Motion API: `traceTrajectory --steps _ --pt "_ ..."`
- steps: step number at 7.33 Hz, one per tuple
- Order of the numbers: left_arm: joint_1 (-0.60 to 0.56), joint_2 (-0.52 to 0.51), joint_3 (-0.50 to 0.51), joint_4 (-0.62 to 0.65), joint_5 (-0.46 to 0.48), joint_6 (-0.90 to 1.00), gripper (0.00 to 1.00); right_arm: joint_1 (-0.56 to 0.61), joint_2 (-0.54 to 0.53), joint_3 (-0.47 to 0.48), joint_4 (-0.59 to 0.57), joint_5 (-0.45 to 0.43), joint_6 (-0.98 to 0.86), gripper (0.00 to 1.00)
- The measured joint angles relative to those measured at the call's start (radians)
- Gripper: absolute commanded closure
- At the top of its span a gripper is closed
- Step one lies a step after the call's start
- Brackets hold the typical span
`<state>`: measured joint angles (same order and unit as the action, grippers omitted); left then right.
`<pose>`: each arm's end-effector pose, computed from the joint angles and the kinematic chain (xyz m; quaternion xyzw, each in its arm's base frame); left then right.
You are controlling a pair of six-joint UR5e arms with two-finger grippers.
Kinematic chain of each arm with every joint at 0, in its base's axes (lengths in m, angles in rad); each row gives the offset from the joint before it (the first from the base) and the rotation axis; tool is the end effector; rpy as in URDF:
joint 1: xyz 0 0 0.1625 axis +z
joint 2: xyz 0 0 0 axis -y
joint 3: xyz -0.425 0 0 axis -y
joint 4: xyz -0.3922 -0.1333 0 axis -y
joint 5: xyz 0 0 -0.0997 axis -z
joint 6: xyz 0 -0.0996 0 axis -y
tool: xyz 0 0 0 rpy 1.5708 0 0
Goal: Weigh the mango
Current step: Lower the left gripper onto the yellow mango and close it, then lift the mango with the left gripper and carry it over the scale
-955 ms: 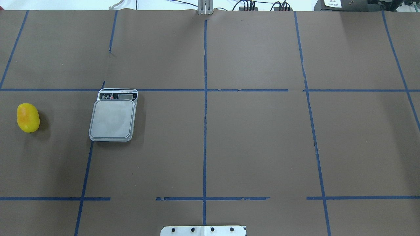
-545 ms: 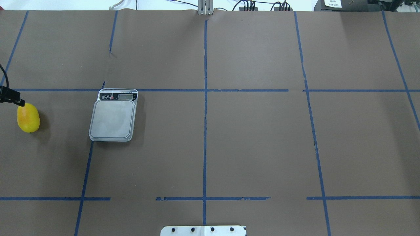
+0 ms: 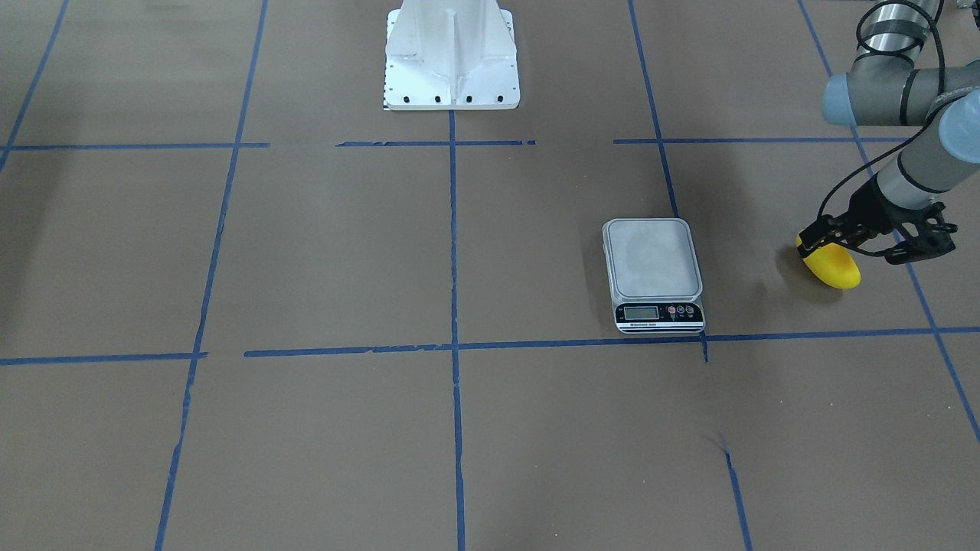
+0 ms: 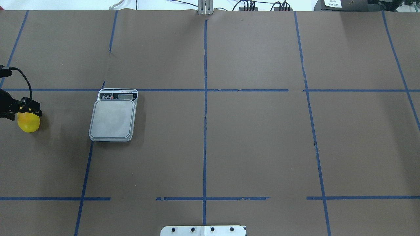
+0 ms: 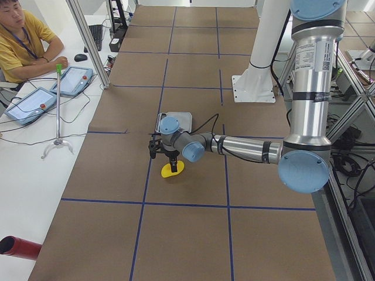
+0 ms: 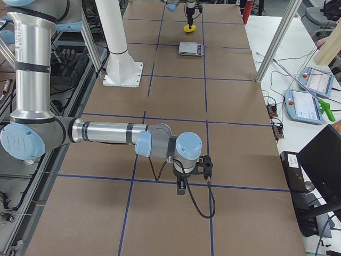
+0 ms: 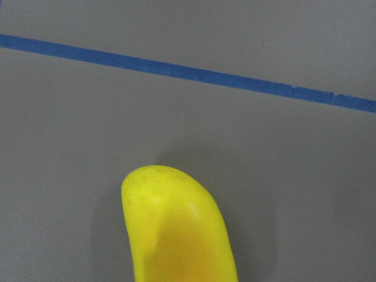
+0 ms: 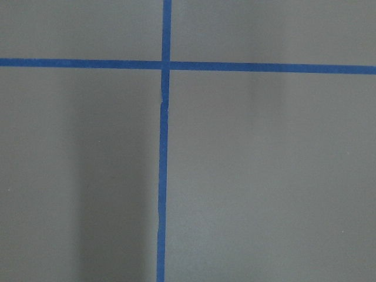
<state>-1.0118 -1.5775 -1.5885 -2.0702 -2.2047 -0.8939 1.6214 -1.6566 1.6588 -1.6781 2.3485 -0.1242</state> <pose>0.2135 -0.4814 0.5975 -0.0160 0.3885 -0.0734 0.9184 0.0860 -0.4437 0.6661 -0.0154 -0.3814 -0.0141 0.9242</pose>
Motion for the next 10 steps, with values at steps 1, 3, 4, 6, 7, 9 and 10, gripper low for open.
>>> traceTrajectory --steps 1,3,4,6,7,9,10 --pt "0.011 -0.012 0.023 -0.001 0.011 0.001 0.08 0.000 0.000 0.000 0.000 0.000 0.000 0.00" --pt "0.017 -0.018 0.047 -0.003 0.018 0.002 0.94 0.000 0.000 0.000 0.000 0.001 0.000 0.00" --pt "0.017 -0.019 0.043 -0.004 0.018 -0.002 1.00 0.000 0.000 -0.001 0.000 0.000 0.000 0.00" --pt "0.017 -0.034 -0.037 0.003 0.000 -0.044 1.00 0.000 0.000 -0.001 0.000 0.001 0.000 0.00" --pt "0.017 -0.065 -0.107 0.015 -0.026 -0.107 1.00 0.000 0.000 -0.001 0.000 0.000 0.000 0.00" --pt "0.050 -0.187 -0.166 0.031 -0.059 -0.288 1.00 0.000 0.000 -0.001 0.000 0.000 0.000 0.00" --pt "0.118 -0.231 -0.166 0.034 -0.038 -0.366 1.00 0.000 0.000 -0.001 0.000 0.000 0.000 0.00"
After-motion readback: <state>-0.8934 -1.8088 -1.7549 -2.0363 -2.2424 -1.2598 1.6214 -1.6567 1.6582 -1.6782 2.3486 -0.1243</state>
